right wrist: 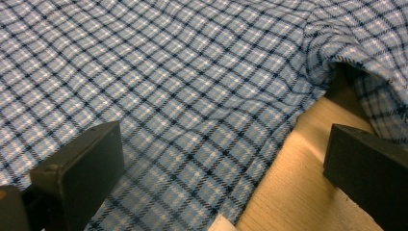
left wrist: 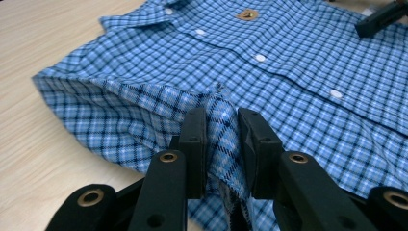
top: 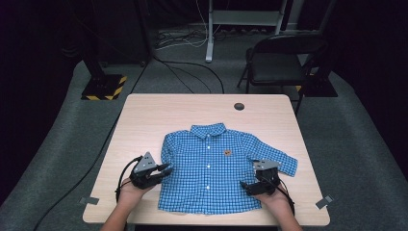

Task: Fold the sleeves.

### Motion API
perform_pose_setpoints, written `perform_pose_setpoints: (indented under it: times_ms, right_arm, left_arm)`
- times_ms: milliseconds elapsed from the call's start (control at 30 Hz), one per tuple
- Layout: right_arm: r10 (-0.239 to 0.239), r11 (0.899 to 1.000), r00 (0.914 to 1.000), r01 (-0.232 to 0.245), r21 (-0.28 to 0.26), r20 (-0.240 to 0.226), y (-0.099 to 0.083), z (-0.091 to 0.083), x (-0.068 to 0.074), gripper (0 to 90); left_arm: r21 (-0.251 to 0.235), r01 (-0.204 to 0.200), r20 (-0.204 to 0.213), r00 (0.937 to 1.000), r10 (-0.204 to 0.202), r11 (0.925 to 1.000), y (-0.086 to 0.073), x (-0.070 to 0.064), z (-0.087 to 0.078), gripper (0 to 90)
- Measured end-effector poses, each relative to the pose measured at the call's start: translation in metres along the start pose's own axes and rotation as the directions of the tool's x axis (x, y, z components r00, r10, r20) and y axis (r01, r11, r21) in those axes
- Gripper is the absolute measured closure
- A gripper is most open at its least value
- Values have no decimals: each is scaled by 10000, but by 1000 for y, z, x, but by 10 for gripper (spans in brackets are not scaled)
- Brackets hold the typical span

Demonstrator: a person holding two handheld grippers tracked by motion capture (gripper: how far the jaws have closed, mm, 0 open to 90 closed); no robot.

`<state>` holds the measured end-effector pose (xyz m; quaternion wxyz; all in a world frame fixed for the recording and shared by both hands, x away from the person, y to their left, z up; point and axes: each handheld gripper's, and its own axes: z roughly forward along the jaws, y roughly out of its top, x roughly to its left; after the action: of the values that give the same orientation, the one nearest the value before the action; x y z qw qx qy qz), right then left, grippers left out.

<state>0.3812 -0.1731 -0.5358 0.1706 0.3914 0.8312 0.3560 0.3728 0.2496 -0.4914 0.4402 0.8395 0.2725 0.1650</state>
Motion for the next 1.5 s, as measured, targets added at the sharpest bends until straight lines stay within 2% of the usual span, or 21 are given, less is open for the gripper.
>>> perform_pose_setpoints:
  times_ms: [433,733,833,933,1067,1133,1167,1300,1367,1400,1433,1500]
  right_arm:
    - [1,10000,10000,-1,0,1,0,0,0,0]
    - [4,10000,10000,-4,-1,4,0,0,0,0]
    - [2,10000,10000,-2,0,4,0,0,0,0]
    - [5,10000,10000,-5,1,3,0,0,0,0]
    - [2,10000,10000,-2,1,3,0,0,0,0]
    - [1,10000,10000,-1,0,3,0,0,0,0]
    - [4,10000,10000,-4,0,3,0,0,0,0]
    - [2,10000,10000,-2,0,4,0,0,0,0]
    - [3,10000,10000,-3,0,3,0,0,0,0]
    - [3,10000,10000,-3,0,3,0,0,0,0]
    - [4,10000,10000,-4,1,4,0,0,0,0]
    - [6,10000,10000,-6,1,2,0,0,0,0]
  left_arm:
    - [239,-348,562,9979,335,9991,7,-16,17,722]
    - [503,-654,963,9935,604,9966,11,-28,31,717]
    - [635,-675,1029,9928,608,9957,11,-30,35,681]
    - [869,-854,1183,9901,749,9925,10,-35,41,658]
    - [881,-879,1299,9886,760,9922,10,-37,44,629]
    - [853,-768,1446,9874,639,9934,10,-38,46,601]
    - [857,-626,1663,9849,477,9944,10,-39,48,590]
    - [924,-751,1836,9813,572,9929,10,-40,50,562]
    - [772,-497,2072,9777,328,9958,11,-39,49,531]
    - [772,-497,2072,9777,328,9958,11,-39,49,515]
    - [672,-529,2365,9710,356,9963,11,-39,48,512]
    - [803,-794,2229,9730,597,9936,12,-39,46,488]
